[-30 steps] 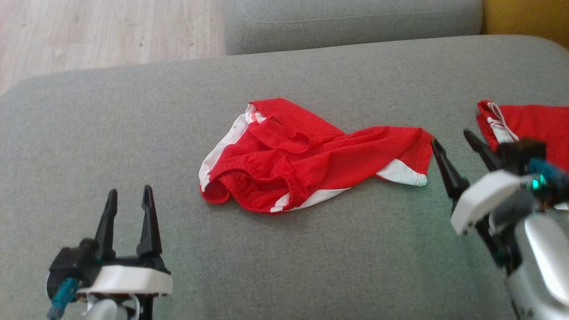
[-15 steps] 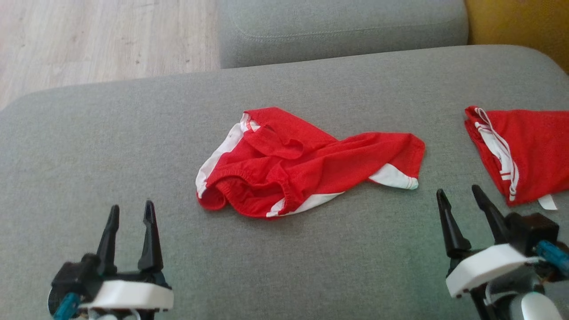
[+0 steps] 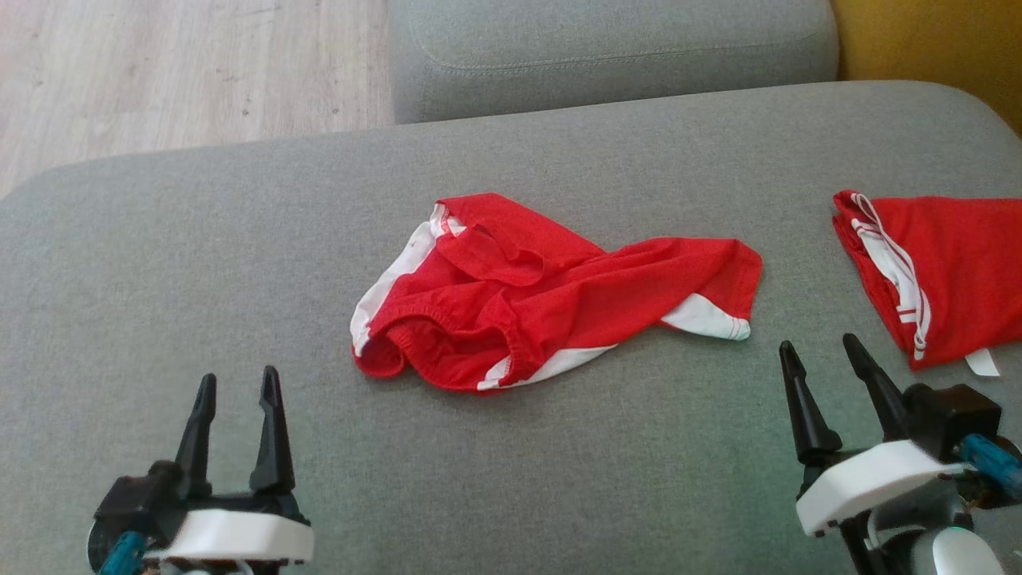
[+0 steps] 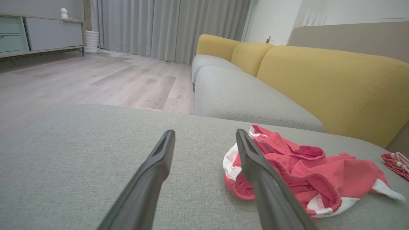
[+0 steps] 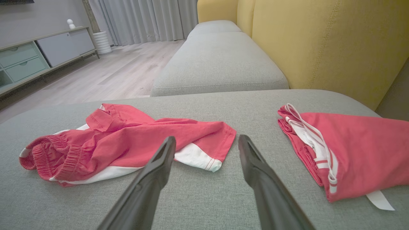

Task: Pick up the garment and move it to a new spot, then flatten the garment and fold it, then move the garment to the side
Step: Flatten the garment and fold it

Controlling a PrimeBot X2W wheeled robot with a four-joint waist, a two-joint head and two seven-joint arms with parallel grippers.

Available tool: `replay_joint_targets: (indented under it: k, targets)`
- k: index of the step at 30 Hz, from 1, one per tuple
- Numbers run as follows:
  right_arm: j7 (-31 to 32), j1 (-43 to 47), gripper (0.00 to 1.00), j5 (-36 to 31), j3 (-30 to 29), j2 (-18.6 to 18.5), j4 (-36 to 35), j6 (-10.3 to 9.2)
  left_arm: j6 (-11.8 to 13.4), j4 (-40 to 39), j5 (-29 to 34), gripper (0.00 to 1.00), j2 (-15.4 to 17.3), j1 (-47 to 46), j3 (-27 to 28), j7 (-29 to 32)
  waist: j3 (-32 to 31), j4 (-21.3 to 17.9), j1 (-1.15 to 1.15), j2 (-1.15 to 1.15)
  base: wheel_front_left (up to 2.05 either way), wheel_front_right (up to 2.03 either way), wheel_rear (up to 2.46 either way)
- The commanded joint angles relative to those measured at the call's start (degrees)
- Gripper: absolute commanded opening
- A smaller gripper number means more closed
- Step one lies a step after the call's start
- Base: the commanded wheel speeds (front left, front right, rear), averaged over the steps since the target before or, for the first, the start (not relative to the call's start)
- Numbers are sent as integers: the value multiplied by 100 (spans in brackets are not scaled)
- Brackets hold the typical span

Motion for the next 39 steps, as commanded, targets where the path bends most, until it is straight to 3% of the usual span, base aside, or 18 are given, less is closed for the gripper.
replay_joint_targets:
  k: [1,3,7,8,11,14,19,30,31,32,33,39]
  targets:
    - [-44,-230,100,-4,96,7,-167,-4,50,-221,80,100,107,-180,163,-31,17,-6,0,0,0,0,0]
    - [-76,-242,100,13,102,14,-149,-4,-11,-252,142,100,94,-230,9,41,43,-12,0,0,0,0,0]
    - [-113,-304,100,68,143,28,-112,-4,-479,-151,389,100,-4,-489,-762,398,157,-33,0,0,0,0,0]
    - [-113,-304,100,68,143,28,-112,-4,-479,-151,389,100,-4,-489,-762,398,157,-33,0,0,0,0,0]
    - [-135,-388,100,84,199,34,-75,-4,-807,175,561,100,-191,-823,-1343,564,266,-71,0,0,0,0,0]
    - [-165,-492,100,97,285,39,-24,-4,-950,717,683,100,-391,-1203,-1754,627,393,-145,0,0,0,0,0]
    - [-244,-674,100,135,449,54,107,-4,-1056,1585,713,100,-593,-1767,-2119,530,582,-323,0,0,0,0,0]
    - [-618,-880,100,152,670,67,607,-4,-1045,2680,670,100,-724,-2363,-2159,176,733,-565,0,0,0,0,0]
    - [-642,-898,100,158,679,67,653,-4,-1047,2742,655,97,-738,-2386,-2158,156,734,-572,0,0,0,0,0]
    - [-661,-915,100,166,683,67,699,-4,-1049,2796,645,32,-751,-2410,-2163,137,735,-574,0,0,0,0,0]
    - [-677,-937,100,177,685,67,746,-4,-1052,2843,629,0,-765,-2432,-2164,117,738,-573,0,0,0,0,0]
    - [-502,-1262,100,312,559,83,1251,-4,-1068,2993,448,0,-824,-2487,-2087,20,792,-517,0,0,0,0,0]
